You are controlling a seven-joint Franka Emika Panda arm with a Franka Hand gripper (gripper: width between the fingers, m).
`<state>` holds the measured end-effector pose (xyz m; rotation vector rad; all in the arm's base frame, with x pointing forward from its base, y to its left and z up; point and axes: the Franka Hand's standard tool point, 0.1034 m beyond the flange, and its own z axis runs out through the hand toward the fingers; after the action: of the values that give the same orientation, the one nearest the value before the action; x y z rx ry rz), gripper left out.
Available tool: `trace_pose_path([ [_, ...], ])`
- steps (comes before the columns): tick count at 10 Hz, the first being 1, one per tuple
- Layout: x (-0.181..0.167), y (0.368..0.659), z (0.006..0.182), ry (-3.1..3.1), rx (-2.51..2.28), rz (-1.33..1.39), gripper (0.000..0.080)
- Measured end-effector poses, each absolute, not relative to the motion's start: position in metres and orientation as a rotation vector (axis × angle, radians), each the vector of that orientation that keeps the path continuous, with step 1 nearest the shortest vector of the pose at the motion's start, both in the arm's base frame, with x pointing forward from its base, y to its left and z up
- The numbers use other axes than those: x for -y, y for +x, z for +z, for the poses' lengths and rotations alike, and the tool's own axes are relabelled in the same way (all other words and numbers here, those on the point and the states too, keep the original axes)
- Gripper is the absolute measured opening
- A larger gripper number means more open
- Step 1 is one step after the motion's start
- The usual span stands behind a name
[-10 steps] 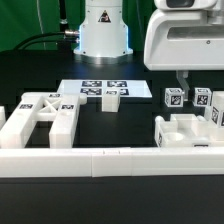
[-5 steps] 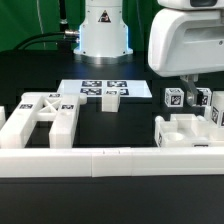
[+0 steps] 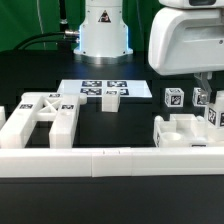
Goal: Assemble chair
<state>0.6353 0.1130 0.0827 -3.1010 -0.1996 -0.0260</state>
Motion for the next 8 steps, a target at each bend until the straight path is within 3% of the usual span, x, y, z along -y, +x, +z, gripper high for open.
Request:
trace_pose_path([
  [2, -0.1129, 0.6353, 0.0827, -3.104, 0.131, -0.025, 0.0282],
  [8, -0.1202, 0.634, 0.0809, -2.99, -0.82, -0.028, 0.0284],
])
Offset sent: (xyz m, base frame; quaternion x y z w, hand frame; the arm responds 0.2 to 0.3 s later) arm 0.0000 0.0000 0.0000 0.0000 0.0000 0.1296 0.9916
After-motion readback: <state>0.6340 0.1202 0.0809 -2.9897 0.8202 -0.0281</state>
